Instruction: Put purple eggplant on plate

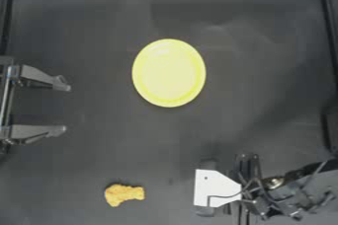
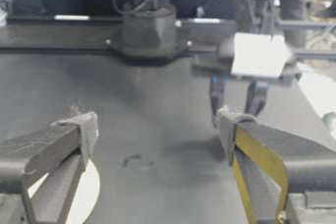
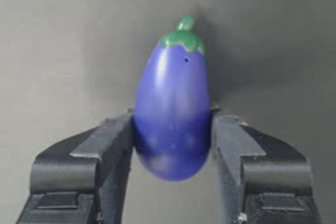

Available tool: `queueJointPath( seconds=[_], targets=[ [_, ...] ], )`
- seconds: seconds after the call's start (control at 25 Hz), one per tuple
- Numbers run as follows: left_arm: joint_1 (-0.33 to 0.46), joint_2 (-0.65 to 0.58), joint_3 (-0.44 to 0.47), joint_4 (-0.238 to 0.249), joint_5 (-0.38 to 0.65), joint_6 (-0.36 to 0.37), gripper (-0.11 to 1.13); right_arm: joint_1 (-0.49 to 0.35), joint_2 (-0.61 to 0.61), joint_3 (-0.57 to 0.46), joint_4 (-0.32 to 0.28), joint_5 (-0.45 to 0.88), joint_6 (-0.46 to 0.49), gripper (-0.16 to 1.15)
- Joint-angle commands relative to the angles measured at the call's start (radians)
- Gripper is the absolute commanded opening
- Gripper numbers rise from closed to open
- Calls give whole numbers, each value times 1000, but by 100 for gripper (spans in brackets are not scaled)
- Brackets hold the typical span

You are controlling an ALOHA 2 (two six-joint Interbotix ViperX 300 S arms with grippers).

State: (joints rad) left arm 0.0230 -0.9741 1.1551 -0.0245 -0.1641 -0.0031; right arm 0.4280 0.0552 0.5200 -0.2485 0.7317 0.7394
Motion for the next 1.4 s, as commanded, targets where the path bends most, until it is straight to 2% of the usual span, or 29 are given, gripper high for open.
queueJointPath(
  seconds=[0.04,0.32,0.6,1.0,1.24,1.4],
  targets=[
    [3,12,-28,-2,-5,-2,101,-15,-100,-25,-64,-2,-6,31],
    [3,23,-21,-2,-5,0,101,-118,-206,-11,-155,-11,-71,30],
    [3,48,-23,0,-5,0,101,-272,-230,-20,-133,-52,-259,30],
    [3,64,-28,0,-5,0,101,-522,-206,-41,31,-146,-612,30],
    [3,66,-28,0,-5,0,101,-632,-106,-114,166,-149,-842,30],
    [3,67,-28,0,-5,0,101,-693,-25,-153,235,-152,-951,30]
  ],
)
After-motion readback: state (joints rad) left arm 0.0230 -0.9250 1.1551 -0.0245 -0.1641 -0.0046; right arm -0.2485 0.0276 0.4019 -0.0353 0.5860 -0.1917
